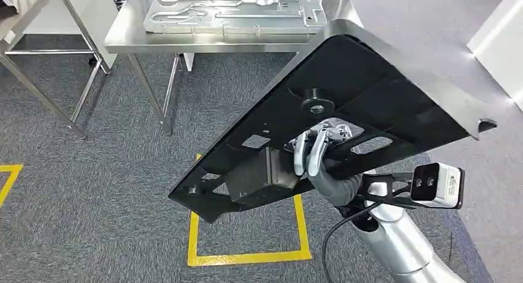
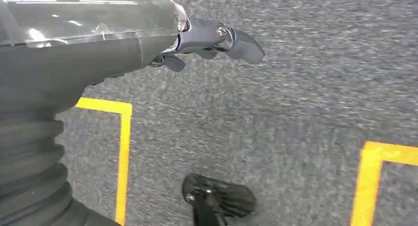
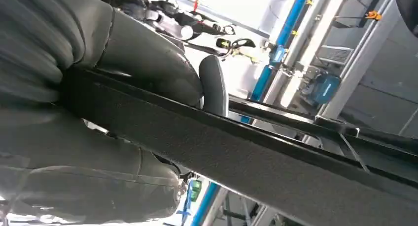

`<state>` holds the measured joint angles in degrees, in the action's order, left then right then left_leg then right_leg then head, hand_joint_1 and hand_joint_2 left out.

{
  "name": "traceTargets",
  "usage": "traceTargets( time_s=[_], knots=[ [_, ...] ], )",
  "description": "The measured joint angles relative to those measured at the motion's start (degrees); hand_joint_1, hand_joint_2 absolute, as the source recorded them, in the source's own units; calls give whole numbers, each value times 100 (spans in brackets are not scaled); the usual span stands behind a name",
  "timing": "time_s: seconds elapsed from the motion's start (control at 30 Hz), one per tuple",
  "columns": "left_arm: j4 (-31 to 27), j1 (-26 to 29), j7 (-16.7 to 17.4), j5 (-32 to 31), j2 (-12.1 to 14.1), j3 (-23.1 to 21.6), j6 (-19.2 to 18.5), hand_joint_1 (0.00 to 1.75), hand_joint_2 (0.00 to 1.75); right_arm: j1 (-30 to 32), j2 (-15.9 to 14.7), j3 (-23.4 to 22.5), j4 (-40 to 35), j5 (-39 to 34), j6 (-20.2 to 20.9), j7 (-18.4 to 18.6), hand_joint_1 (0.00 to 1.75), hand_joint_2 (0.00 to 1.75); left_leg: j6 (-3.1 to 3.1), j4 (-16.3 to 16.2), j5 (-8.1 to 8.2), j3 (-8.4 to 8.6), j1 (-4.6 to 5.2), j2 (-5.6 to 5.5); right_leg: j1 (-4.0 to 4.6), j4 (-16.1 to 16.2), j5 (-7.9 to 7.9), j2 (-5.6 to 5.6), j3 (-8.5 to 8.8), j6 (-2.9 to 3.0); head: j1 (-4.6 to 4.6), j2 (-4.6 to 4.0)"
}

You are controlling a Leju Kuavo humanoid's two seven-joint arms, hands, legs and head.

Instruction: Take the parts from the cabinet and place them on the table.

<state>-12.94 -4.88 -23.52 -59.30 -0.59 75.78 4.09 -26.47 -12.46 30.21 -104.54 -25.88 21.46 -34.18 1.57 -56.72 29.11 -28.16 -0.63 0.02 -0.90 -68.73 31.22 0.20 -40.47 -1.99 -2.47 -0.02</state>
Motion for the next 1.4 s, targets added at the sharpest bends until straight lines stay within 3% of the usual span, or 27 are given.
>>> traceTargets(
  time_s=[0.07,0.17,0.23,0.27,0.33,0.4,0.43,0.47,0.5,0.57,0.6,0.63,0.67,0.7,0.77,0.8,0.9,0.93,0.97,1.0,1.07,1.1,1.13,1.17,1.23,1.3,1.4],
  knots=[
    [0,10,-2,0,-2,0,2,0,175,3,0,-39,11,0,11,0,175,175,-51,20,156,145,2,3,9,953,-930,-71,210,87,2,0],
    [0,-27,-11,2,4,2,7,0,175,56,4,-64,35,9,29,0,175,175,-174,59,271,292,23,36,76,1005,-857,-46,207,173,11,0],
    [-2,-27,-13,11,13,2,7,0,175,54,-5,-105,33,11,61,-2,175,175,-227,-40,219,314,23,36,34,1060,-818,-20,356,256,4,0],
    [0,-37,-15,13,4,2,4,0,175,50,7,-109,33,13,68,-4,175,175,-239,-322,179,193,-1,29,37,1099,-783,-19,443,295,7,0],
    [-2,-56,-18,44,2,2,7,0,175,50,24,-109,35,13,79,-4,175,175,-284,-1217,257,-369,-7,24,42,1109,-679,-16,558,337,2,0],
    [-2,-31,-17,59,4,4,9,0,175,69,26,-109,50,17,92,-2,175,175,-305,-1800,770,-879,-6,24,56,1109,-561,8,681,355,2,0],
    [-2,-13,-17,63,2,4,7,0,175,70,33,-109,61,17,105,-2,175,175,-300,-1822,904,-1010,-6,24,63,1109,-507,24,756,356,2,0],
    [-2,-1,-18,70,2,7,7,0,175,70,44,-109,70,18,114,-2,175,175,-291,-1623,848,-1042,-5,24,72,1109,-442,41,849,356,2,0],
    [0,-1,-20,74,2,9,7,0,175,70,57,-107,79,17,118,-2,175,175,-263,-1253,596,-983,-1,23,82,1109,-377,46,942,354,2,0],
    [-2,8,-26,103,9,24,7,0,175,64,77,-107,92,17,127,-2,175,175,-136,-341,-290,-775,41,20,90,1125,-261,43,1073,344,2,0],
    [-2,19,-31,103,33,31,7,0,175,59,92,-105,103,17,131,-2,175,175,-115,-219,-497,-776,72,-14,118,1099,-217,57,1149,318,4,0],
    [-4,12,-35,103,35,33,9,0,175,55,105,-103,109,20,140,-2,175,175,-101,-204,-336,-752,78,-16,111,1121,-182,95,1142,268,4,0],
    [-4,12,-42,105,37,33,11,0,175,48,116,-105,107,22,142,4,175,175,-51,-185,-396,-704,97,-15,100,1167,-161,97,1150,229,0,0],
    [-4,14,-57,103,44,33,11,0,175,52,120,-109,111,24,149,4,175,175,2,-121,-434,-693,80,-27,103,1008,-269,90,1155,187,4,0],
    [-6,7,-68,98,39,33,-4,0,175,40,129,-114,107,26,147,2,175,175,58,-38,-454,-517,53,-27,89,916,-180,62,1184,134,4,0],
    [-7,-8,-68,94,39,33,-15,0,175,15,136,-116,103,33,144,2,175,175,88,-35,-436,-488,41,-26,95,721,-57,50,1076,129,4,0],
    [-7,-12,-68,68,39,33,-31,0,175,44,142,-118,98,50,114,4,175,175,95,-40,-369,-458,41,-32,43,-473,491,42,287,43,4,0],
    [-4,-5,-66,66,39,33,-31,0,175,69,151,-118,90,61,107,4,175,175,89,-40,-340,-435,40,-34,26,-636,484,37,113,27,4,0],
    [-7,0,-61,66,37,33,-31,0,175,80,160,-118,85,77,96,9,175,175,81,-40,-311,-399,38,-37,11,-529,325,28,87,13,4,0],
    [-4,2,-59,64,33,33,-31,0,175,84,166,-118,77,92,94,15,175,175,69,-41,-277,-348,37,-40,4,-196,54,12,181,3,4,0],
    [-4,-5,-57,63,28,33,-28,0,175,83,186,-122,44,114,96,17,175,175,28,-40,-195,-223,33,-39,6,892,-658,-14,592,46,4,0],
    [-4,-7,-55,68,30,33,-26,0,175,86,188,-129,33,118,103,15,175,175,-5,-38,-165,-214,43,-37,28,1062,-604,-34,639,73,4,0],
    [-7,-21,-51,68,30,33,-20,0,175,80,195,-133,26,122,107,22,175,175,-44,-34,-155,-216,46,-37,70,1093,-422,-34,615,111,7,0],
    [-4,-23,-50,68,33,33,-17,0,175,89,223,-138,13,122,114,26,175,175,-88,-18,-132,-218,47,-29,76,1110,-540,-27,625,162,7,0],
    [-4,-16,-50,70,30,33,-18,0,175,93,238,-164,-13,125,127,26,175,175,-181,-107,-188,-167,59,-24,46,1130,-568,-8,703,248,7,0],
    [-4,-28,-52,68,28,33,-20,0,175,97,251,-177,-35,120,144,22,175,175,-193,-409,-48,-283,31,-23,27,1187,-532,-24,842,315,4,0],
    [-4,-34,-55,68,33,33,-20,0,175,132,262,-188,-37,122,177,2,175,175,-269,-1626,490,-1041,10,-22,47,1185,-448,-21,894,359,4,0]
  ],
)
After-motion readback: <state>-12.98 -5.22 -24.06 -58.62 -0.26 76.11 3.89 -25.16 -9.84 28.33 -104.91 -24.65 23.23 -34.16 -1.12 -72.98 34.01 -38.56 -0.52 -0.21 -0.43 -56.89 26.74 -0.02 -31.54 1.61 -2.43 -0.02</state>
